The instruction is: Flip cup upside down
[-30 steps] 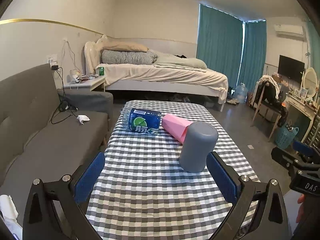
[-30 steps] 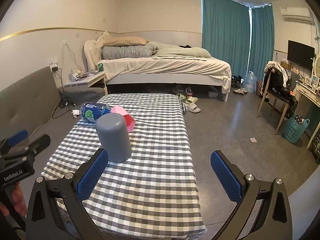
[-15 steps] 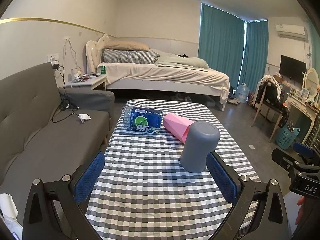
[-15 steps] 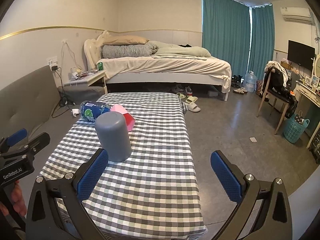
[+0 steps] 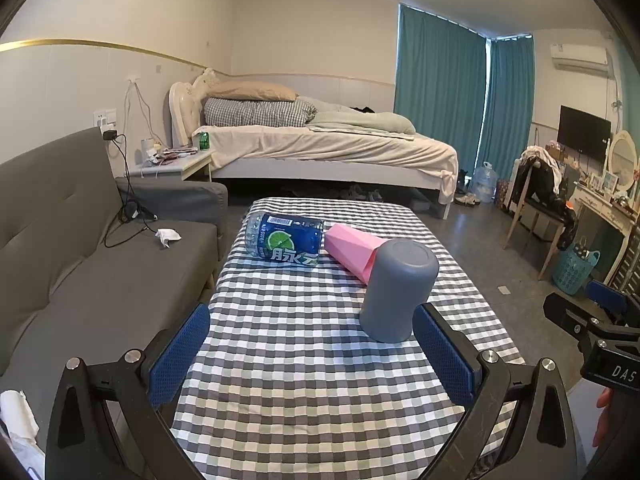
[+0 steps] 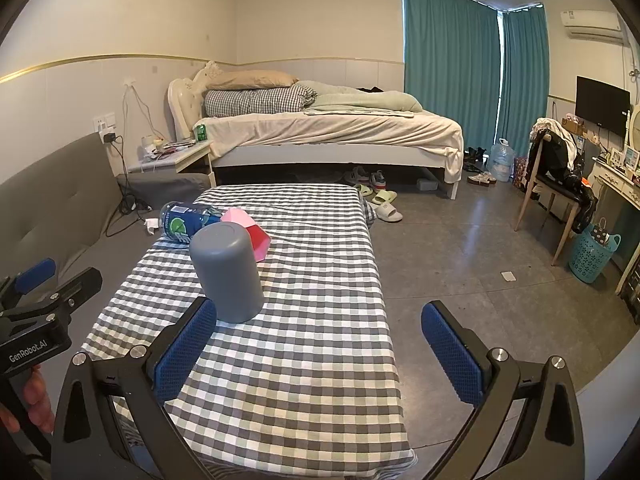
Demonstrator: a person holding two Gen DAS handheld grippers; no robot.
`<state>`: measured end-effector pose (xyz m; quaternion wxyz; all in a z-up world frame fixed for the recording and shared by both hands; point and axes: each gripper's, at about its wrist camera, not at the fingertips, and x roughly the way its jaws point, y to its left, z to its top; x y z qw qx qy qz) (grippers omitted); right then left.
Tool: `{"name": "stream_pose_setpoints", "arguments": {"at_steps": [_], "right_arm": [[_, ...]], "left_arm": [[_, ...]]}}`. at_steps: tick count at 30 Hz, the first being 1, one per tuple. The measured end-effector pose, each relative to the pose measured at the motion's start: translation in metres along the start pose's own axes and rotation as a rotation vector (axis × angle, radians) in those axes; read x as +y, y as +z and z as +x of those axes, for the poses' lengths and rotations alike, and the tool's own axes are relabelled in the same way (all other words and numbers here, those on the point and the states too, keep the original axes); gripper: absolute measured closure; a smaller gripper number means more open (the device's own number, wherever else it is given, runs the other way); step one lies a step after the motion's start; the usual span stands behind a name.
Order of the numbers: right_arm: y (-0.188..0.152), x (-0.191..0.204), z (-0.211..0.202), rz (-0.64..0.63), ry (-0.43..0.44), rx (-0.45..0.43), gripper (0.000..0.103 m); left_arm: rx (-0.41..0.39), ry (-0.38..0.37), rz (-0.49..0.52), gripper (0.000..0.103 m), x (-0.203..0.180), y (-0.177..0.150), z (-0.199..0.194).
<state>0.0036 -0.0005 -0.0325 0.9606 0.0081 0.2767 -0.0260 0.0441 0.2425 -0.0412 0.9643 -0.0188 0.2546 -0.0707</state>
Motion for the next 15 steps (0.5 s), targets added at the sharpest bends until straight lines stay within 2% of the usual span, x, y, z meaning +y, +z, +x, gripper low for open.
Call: {"name": "stream_pose_setpoints", "arguments": {"at_steps": [15], "right_arm": [[-0.0008,-0.0045,0.0025,0.009,-0.003,0.010,0.000]], "left_arm": [[0.012,0.002,0.005,0.000,0.0000,-0.0013,0.0029]]}}
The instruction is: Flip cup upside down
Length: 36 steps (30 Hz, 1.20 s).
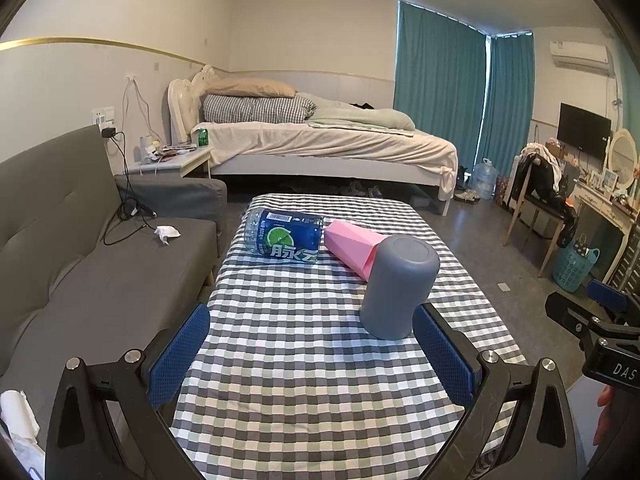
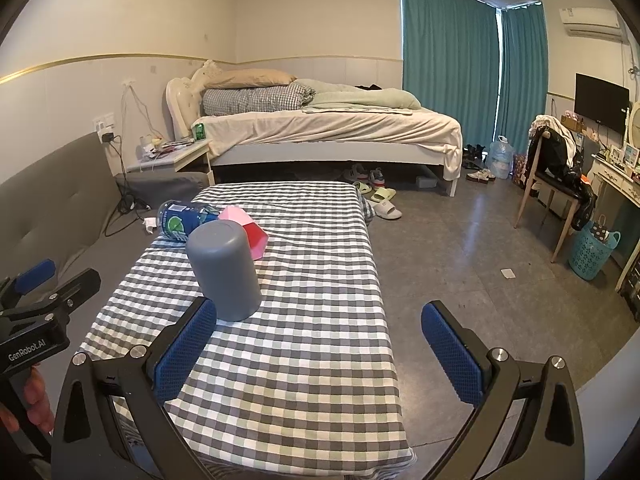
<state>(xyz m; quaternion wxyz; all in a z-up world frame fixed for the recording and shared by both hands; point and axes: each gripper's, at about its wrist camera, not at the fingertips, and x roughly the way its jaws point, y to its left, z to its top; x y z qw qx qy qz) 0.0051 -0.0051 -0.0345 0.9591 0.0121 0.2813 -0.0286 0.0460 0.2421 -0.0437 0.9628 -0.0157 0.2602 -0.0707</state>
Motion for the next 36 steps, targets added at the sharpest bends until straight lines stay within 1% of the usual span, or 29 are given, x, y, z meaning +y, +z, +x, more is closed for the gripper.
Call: {"name": "stream_pose_setpoints", "arguments": {"at_steps": [5,11,30,34,36], "right_arm": [[0.0001,-0.0003,0.0006,-0.006,0.002,0.001,0.000],[-0.0011,0.0012,0.0021,-0.011,0.003,0.004,0.000],[-0.0007,0.0026,0.0015,-0.014,-0.002,0.006,0.000],[-0.0010,0.0031,0.0031,-0.015,-0.001,0.011,0.000],[-0.0009,0.0028,0.0031,-0.013,-0.002,0.011,0.000]], "left_arm": [[-0.004,0.021,0.020,0.000,-0.0017,-0.0004,0.0008],[-0.005,0.034,0.002,0.000,0.0003,-0.0004,-0.0011],[-0.001,0.029,0.017,0.000,-0.0022,-0.0007,-0.0032],[-0.009,0.039,0.018,0.000,-0.0030,-0.0006,-0.0038],[0.001,0.033,0.015,0.000,-0.0033,-0.0005,-0.0030]]}}
